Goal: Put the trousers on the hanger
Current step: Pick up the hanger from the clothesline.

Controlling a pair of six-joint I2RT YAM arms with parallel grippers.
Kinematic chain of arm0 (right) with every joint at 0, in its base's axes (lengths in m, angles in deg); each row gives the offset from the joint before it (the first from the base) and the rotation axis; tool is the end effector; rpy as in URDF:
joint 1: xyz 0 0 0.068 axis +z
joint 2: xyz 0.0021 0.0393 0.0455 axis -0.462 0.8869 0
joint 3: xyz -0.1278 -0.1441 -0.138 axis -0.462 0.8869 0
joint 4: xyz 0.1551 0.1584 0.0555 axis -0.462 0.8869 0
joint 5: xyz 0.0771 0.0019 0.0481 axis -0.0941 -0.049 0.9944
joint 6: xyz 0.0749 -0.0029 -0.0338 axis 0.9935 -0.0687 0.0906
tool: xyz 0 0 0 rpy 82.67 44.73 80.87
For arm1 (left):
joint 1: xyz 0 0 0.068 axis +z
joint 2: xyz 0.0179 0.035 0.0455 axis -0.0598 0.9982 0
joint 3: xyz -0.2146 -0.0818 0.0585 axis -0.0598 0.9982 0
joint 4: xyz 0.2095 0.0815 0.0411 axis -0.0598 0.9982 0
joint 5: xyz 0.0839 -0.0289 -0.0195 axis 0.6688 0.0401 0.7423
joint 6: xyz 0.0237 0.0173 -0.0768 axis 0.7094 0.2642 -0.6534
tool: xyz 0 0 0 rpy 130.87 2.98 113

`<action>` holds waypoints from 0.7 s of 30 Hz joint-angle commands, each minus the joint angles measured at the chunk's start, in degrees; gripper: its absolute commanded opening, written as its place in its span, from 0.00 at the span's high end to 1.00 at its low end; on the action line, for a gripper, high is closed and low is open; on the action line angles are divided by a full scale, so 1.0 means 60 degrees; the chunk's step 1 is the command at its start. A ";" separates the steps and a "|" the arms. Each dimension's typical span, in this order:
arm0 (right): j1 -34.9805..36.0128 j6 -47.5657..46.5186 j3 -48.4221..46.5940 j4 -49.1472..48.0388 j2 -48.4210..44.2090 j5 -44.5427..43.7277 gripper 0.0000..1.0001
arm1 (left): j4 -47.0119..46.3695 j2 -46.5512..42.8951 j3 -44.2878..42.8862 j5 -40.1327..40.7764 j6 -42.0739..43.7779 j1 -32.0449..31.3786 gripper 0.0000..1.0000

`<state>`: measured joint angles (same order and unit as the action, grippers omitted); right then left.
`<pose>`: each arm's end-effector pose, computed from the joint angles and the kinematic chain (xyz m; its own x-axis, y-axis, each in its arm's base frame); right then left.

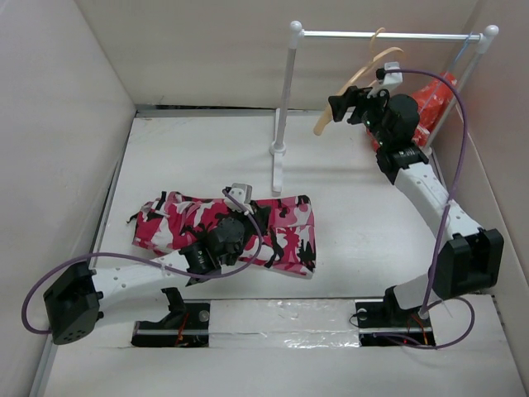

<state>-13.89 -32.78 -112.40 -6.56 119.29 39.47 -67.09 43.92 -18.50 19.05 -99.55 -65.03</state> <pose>0.3354 0.0918 0.3822 0.0379 0.1699 -0.9847 -0.3809 0.9135 0.1430 0.1514 -0.2005 0.2520 -0.2111 -0.3583 -0.9094 0.4494 0.7906 -0.4158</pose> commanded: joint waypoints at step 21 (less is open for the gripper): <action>-0.1041 0.2676 -0.0847 -0.2607 0.1880 0.3448 0.73 | -0.0340 0.0017 0.0036 -0.0311 0.0116 0.0131 0.80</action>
<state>-20.14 -18.20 -115.35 -15.46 132.38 57.02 -66.69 44.82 -18.37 17.21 -99.33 -64.47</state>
